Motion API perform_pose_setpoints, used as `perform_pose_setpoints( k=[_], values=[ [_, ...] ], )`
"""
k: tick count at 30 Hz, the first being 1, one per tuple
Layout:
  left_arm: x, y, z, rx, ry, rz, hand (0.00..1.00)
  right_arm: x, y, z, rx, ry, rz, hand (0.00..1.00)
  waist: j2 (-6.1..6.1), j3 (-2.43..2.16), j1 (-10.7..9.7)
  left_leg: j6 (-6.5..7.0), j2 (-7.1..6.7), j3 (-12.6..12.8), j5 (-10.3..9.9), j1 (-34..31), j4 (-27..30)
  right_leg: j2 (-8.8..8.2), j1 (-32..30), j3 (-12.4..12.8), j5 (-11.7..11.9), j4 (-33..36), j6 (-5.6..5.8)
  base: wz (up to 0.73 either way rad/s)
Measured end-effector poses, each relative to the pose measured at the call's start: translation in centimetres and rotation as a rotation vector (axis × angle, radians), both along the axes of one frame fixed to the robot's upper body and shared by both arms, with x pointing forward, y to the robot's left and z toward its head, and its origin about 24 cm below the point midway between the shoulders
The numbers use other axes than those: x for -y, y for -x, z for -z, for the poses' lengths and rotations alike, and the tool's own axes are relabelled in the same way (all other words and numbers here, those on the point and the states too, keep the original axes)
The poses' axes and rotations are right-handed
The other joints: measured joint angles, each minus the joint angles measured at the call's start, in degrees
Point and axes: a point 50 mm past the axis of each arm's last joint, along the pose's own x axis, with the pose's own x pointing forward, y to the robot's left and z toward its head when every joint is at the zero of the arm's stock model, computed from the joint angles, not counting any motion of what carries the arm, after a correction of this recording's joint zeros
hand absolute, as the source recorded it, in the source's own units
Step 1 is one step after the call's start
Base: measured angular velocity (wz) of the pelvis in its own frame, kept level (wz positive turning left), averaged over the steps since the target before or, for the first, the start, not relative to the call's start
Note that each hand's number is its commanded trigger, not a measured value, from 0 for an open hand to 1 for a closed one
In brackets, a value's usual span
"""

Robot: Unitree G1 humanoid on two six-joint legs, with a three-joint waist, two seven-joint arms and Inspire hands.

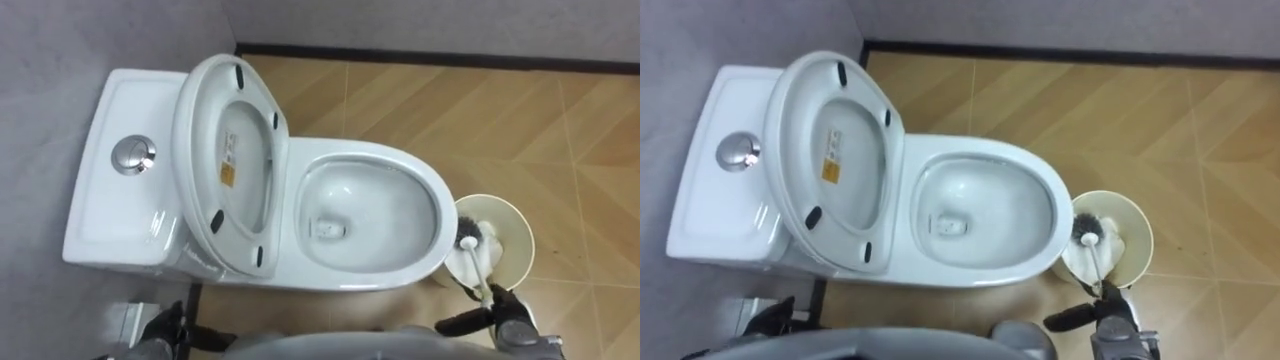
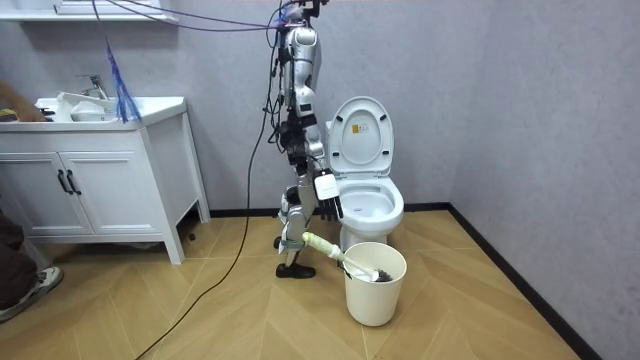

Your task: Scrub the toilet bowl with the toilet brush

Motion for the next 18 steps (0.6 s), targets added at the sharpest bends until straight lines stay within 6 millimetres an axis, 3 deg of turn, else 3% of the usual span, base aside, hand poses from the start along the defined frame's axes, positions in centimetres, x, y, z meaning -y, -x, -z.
perform_pose_setpoints(
  k=[6,13,16,18],
  values=[
    [0.7,-2.3,-0.2,0.041,-0.003,0.067,0.00,0.4,-2.1,-0.6,0.043,0.052,0.030,0.00,0.25,0.13,0.2,0.02,0.08,-0.4,0.0,-6.1,2.6,-0.16,-6.0,-0.2,0.2,2.3,-0.14,0.02],
    [1.3,-5.5,-1.0,0.135,-0.072,0.100,0.00,1.3,-5.3,-2.0,0.151,0.143,0.078,0.00,0.98,1.04,0.1,0.03,-0.53,-1.2,0.0,-15.7,8.7,-1.66,-15.6,-1.0,0.2,9.3,-0.11,0.05],
    [1.8,-6.5,-1.3,0.164,-0.092,0.116,0.00,1.9,-5.8,-2.5,0.166,0.187,0.119,0.00,0.84,1.21,0.2,0.28,-1.01,-1.1,0.1,-19.4,10.0,-2.32,-19.5,-1.0,0.1,11.0,-0.08,0.06],
    [2.1,-7.2,-1.5,0.188,-0.101,0.137,0.00,2.8,-5.7,-2.8,0.170,0.226,0.146,0.00,0.64,1.30,0.2,1.28,-1.49,-0.4,0.6,-22.2,10.6,-2.99,-22.4,-1.0,0.1,11.7,-0.03,0.00]
  ],
)
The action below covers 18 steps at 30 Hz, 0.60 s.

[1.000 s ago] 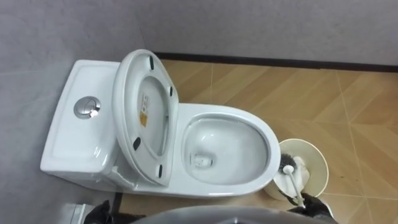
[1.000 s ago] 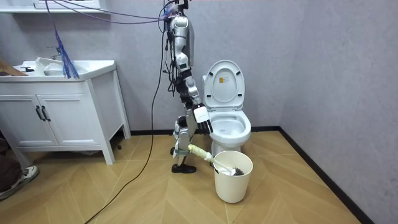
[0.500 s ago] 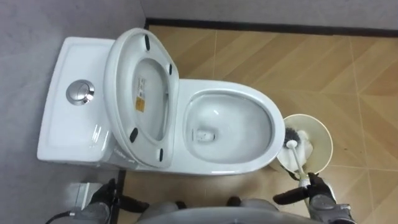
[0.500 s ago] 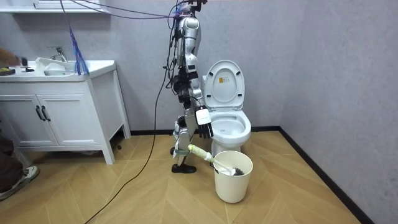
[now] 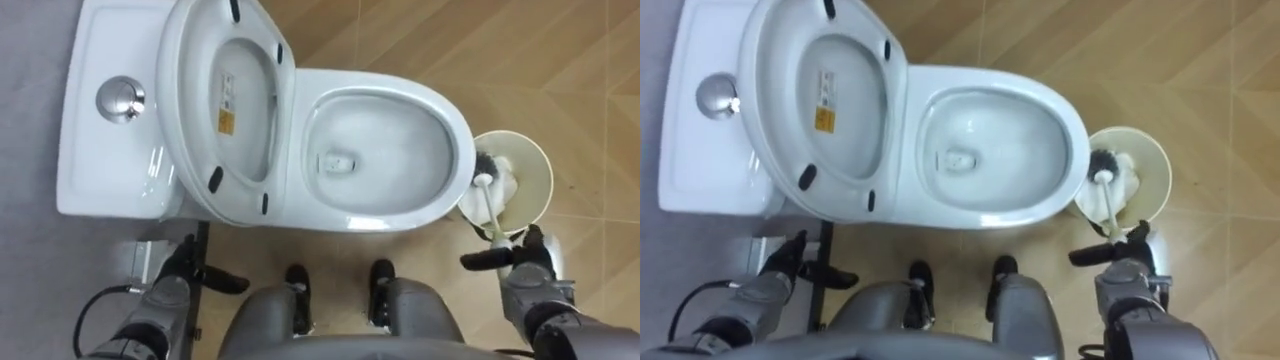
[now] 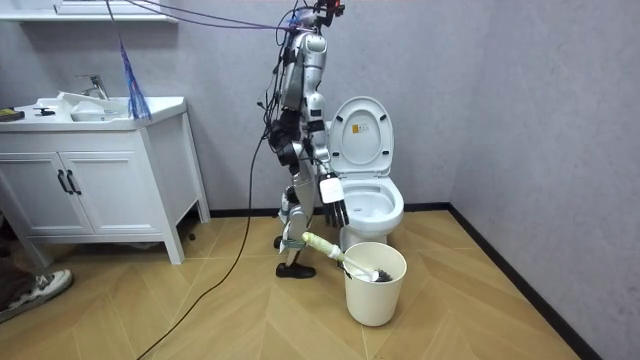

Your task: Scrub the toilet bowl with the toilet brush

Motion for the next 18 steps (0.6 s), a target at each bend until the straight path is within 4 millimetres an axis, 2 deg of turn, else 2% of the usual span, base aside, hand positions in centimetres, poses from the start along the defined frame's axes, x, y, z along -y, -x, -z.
perform_pose_setpoints(
  k=[2,7,14,18],
  values=[
    [0.3,-0.6,-0.2,0.014,-0.005,0.014,0.00,1.0,0.2,-0.3,0.004,0.028,0.035,0.00,-0.03,0.03,0.0,0.64,-0.47,0.2,0.4,-2.0,0.5,-0.53,-2.2,0.1,-0.1,0.7,0.20,-0.02],
    [0.6,-1.2,-0.5,0.038,0.008,0.003,0.00,2.4,1.1,-0.7,-0.018,0.083,0.103,0.00,-0.32,0.14,-0.1,1.01,-0.65,1.0,0.6,-4.9,2.2,-1.01,-5.8,1.1,-0.6,3.4,0.09,-0.02],
    [0.7,-2.1,-1.2,0.104,0.002,-0.003,0.00,2.9,0.7,-1.1,-0.012,0.116,0.101,0.00,-0.16,0.05,0.0,1.09,-0.50,1.5,0.7,-10.7,5.4,-1.13,-12.1,2.1,-0.5,7.6,-0.30,-0.02],
    [0.5,-3.4,-2.1,0.165,0.000,0.005,0.00,3.5,0.5,-1.5,-0.008,0.150,0.106,0.00,-0.10,0.04,-0.1,1.42,-0.83,1.5,0.3,-15.6,10.4,-2.77,-16.5,1.0,-2.2,12.8,-0.75,0.24]
  ],
)
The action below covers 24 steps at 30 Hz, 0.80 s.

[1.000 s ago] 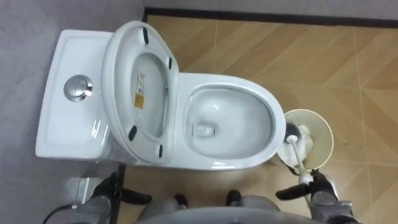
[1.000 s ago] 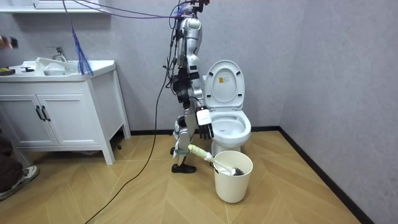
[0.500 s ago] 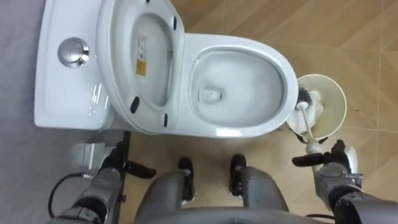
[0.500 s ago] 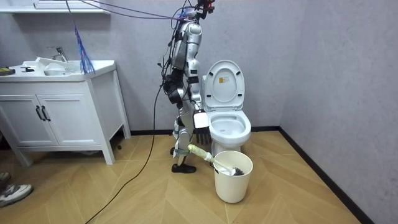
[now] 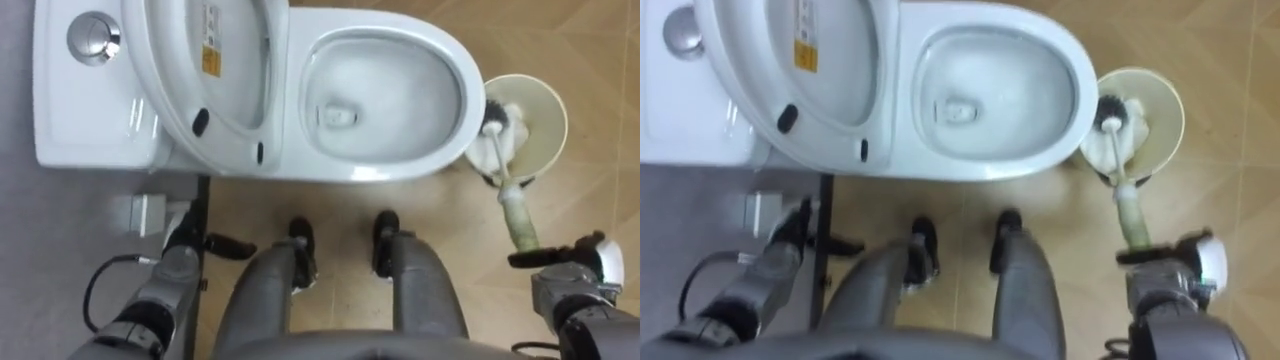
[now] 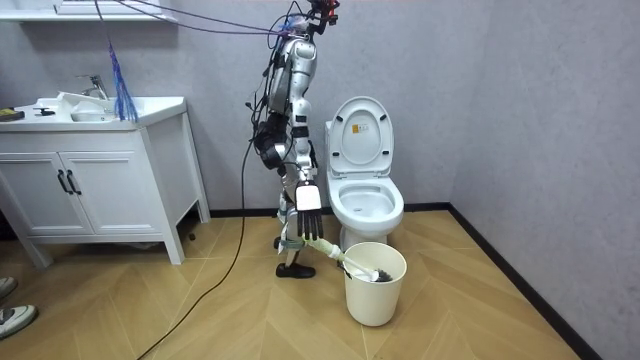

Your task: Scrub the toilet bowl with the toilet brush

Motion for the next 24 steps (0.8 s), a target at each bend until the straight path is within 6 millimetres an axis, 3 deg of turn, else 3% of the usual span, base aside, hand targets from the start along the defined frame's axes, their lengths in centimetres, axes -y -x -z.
perform_pose_setpoints(
  k=[5,10,14,19,24],
  values=[
    [0.3,-2.1,-1.6,0.086,0.028,0.018,0.00,1.4,-2.2,-1.7,0.045,0.056,-0.038,0.00,0.32,0.03,0.5,0.33,-0.28,-0.2,-3.1,-8.2,9.2,-1.50,-8.1,0.5,-3.8,10.0,-0.21,0.16],
    [0.9,-3.7,-2.9,0.163,0.046,0.044,0.00,2.0,-3.8,-2.9,0.067,0.089,-0.055,0.00,1.00,0.09,2.1,0.25,0.16,-0.6,-5.3,-15.3,18.3,-2.25,-14.7,0.6,-6.1,18.5,-0.96,0.08],
    [1.7,-5.0,-4.1,0.223,0.061,0.081,0.00,2.8,-5.0,-4.1,0.094,0.126,-0.078,0.00,2.05,0.41,3.1,0.05,0.22,-0.5,-7.0,-21.2,24.6,-3.24,-20.7,1.2,-8.0,25.1,-1.15,0.07],
    [1.9,-5.3,-4.5,0.246,0.073,0.084,0.00,2.8,-6.4,-5.0,0.139,0.132,-0.089,0.00,2.35,0.45,3.5,-0.28,0.76,-0.4,-8.3,-25.5,29.8,-3.87,-25.2,1.5,-9.1,30.2,-2.68,-0.01],
    [1.7,-5.7,-5.2,0.279,0.080,0.085,0.00,3.3,-6.3,-5.3,0.113,0.174,-0.137,0.00,2.41,0.47,4.3,-0.55,1.51,-0.4,-10.3,-28.1,34.8,-4.18,-27.8,1.7,-11.3,35.0,-2.86,-0.02]
  ],
)
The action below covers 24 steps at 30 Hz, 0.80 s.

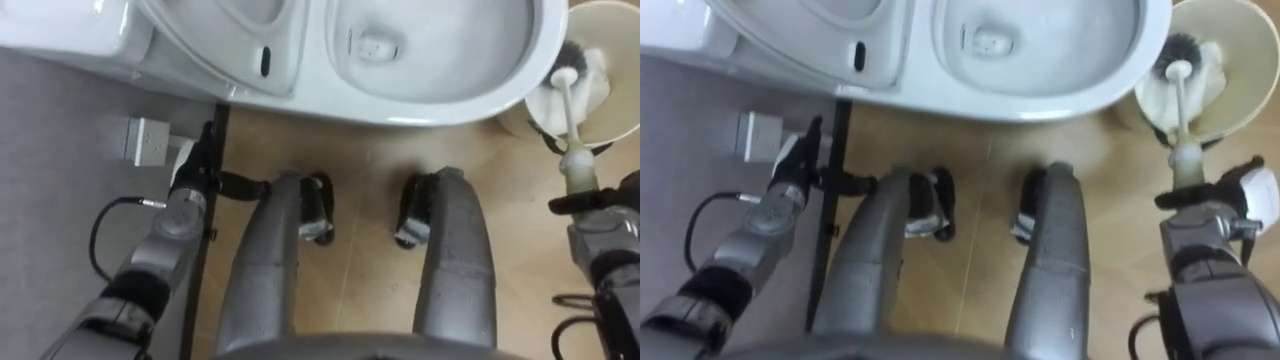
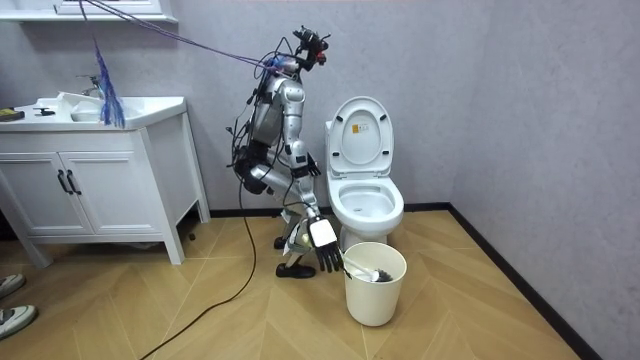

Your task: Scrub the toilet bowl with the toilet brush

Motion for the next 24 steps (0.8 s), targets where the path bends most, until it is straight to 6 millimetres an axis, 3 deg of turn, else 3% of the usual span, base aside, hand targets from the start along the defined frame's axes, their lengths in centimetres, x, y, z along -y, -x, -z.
perform_pose_setpoints(
  k=[5,11,14,15,16,17,24],
  values=[
    [-0.1,0.1,-0.1,0.012,0.009,-0.002,0.00,0.3,0.4,0.1,-0.017,0.012,-0.011,0.00,0.04,-0.01,0.3,-0.23,0.06,-0.1,-1.6,-1.2,3.2,-0.18,-1.2,0.4,-1.5,3.4,-0.68,0.02],
    [0.2,0.7,-0.3,0.037,0.033,0.005,0.00,0.5,1.2,0.5,-0.036,-0.014,-0.026,0.00,0.11,-0.05,0.3,0.08,-0.27,-0.1,-2.7,-2.1,4.9,-0.87,-2.1,0.6,-2.7,5.3,-0.72,0.02],
    [0.4,0.7,-0.6,0.051,0.035,0.021,0.00,0.6,1.4,0.5,-0.030,-0.032,-0.023,0.01,0.12,-0.06,0.3,0.50,-0.49,0.2,-2.9,-2.6,5.4,-1.03,-2.8,1.1,-3.1,5.9,-0.20,0.04],
    [0.5,0.7,-0.6,0.053,0.034,0.026,0.00,0.6,1.4,0.5,-0.028,-0.038,-0.021,0.31,0.13,-0.06,0.3,0.53,-0.64,0.2,-2.9,-2.7,5.5,-1.06,-2.9,1.1,-3.1,6.0,-0.16,0.00],
    [0.6,0.6,-0.7,0.059,0.040,0.029,0.00,0.6,1.5,0.6,-0.024,-0.047,-0.016,0.72,0.13,-0.07,0.2,0.58,-0.83,0.2,-3.1,-2.9,5.7,-1.09,-3.1,1.2,-3.2,6.2,-0.04,0.04],
    [0.7,0.5,-0.8,0.062,0.052,0.027,0.00,0.6,1.6,0.7,-0.024,-0.056,-0.013,1.00,0.13,-0.06,0.1,0.72,-1.00,0.2,-3.2,-3.0,6.0,-1.11,-3.2,1.2,-3.4,6.5,0.05,0.05],
    [0.4,0.7,-0.7,0.041,0.056,0.071,0.00,0.4,1.7,1.1,-0.037,-0.135,-0.029,1.00,0.10,-0.06,-0.1,1.14,-1.19,0.4,-3.6,-3.1,6.4,-1.24,-3.2,1.3,-3.7,6.8,0.51,0.00]
  ],
)
